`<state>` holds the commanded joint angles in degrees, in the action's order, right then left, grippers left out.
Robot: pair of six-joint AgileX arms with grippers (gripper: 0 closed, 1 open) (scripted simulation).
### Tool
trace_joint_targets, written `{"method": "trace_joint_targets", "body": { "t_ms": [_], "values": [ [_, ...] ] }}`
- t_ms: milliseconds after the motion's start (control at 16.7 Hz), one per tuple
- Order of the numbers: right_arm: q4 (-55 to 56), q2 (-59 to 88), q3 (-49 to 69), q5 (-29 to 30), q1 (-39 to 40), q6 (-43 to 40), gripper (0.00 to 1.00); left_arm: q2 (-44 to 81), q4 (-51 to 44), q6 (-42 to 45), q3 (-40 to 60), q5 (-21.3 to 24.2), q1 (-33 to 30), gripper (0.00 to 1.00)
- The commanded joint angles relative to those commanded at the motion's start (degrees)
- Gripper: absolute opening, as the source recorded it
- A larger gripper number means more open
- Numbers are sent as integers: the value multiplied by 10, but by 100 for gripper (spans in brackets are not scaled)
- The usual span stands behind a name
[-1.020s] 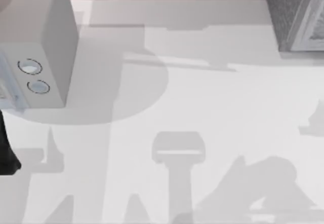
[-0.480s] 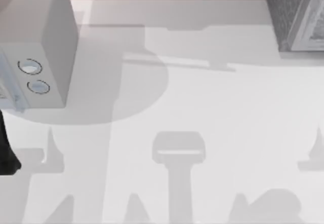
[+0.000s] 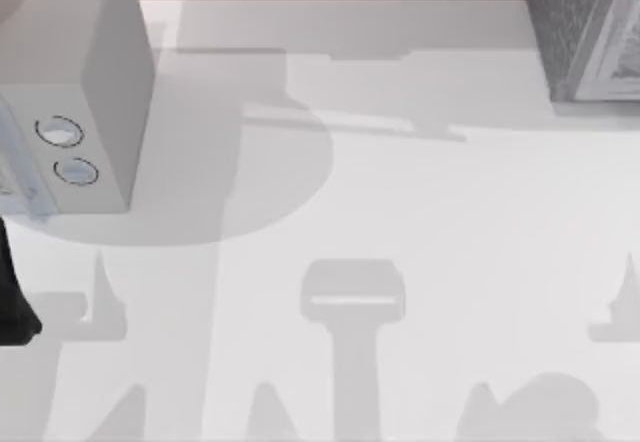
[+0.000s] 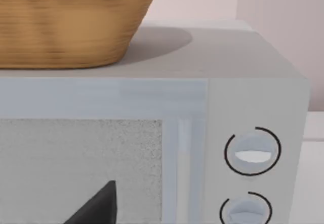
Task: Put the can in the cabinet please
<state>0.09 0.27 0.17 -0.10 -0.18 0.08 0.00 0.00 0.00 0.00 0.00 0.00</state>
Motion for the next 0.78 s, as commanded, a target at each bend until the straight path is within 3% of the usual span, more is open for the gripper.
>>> {"method": "trace_joint_targets", "body": {
  "t_ms": [360,780],
  "values": [
    [-34,114,128,19,16,0,0,0,0,0,0,0,0,100],
    [-129,399,503,59,56,5,0,0,0,0,0,0,0,100]
  ]
}}
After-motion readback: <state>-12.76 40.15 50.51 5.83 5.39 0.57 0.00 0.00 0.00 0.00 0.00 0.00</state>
